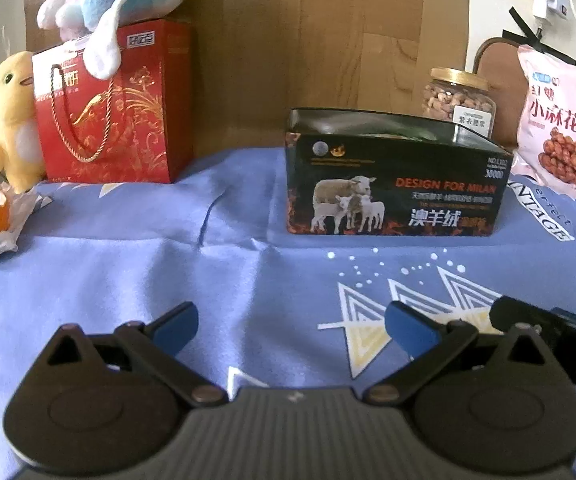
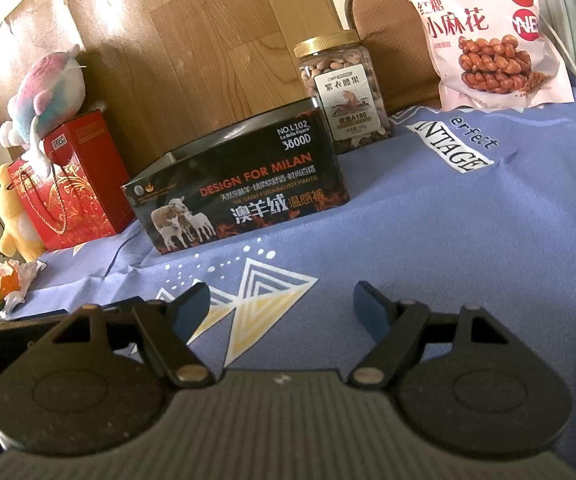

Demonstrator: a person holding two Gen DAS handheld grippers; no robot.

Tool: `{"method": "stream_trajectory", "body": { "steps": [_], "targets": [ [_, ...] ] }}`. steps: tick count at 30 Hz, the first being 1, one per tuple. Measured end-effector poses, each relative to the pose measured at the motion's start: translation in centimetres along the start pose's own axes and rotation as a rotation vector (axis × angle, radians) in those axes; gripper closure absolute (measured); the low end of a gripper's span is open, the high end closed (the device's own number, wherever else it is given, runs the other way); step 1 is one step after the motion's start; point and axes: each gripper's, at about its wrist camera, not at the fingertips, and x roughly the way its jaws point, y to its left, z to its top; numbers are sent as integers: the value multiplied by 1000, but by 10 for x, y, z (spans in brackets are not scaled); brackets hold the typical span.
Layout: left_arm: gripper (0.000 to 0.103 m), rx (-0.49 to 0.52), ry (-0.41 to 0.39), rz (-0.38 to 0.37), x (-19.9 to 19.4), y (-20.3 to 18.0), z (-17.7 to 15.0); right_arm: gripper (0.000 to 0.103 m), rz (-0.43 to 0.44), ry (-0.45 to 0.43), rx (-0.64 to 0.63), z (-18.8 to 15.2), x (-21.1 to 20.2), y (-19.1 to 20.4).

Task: Organize snacks

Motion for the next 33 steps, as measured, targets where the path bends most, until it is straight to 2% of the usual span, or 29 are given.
{"method": "stream_trajectory", "body": {
  "steps": [14, 24, 33],
  "targets": [
    [0, 14, -38, -19, -7, -3, -2, 22, 0, 0, 0, 0, 0, -1],
    [0, -1, -37, 5, -6, -1, -2, 21, 13, 2, 4, -1, 0, 0],
    [0, -63, -25, -44, -5, 8, -2, 21, 40, 3, 16, 0, 0, -2]
  ]
}}
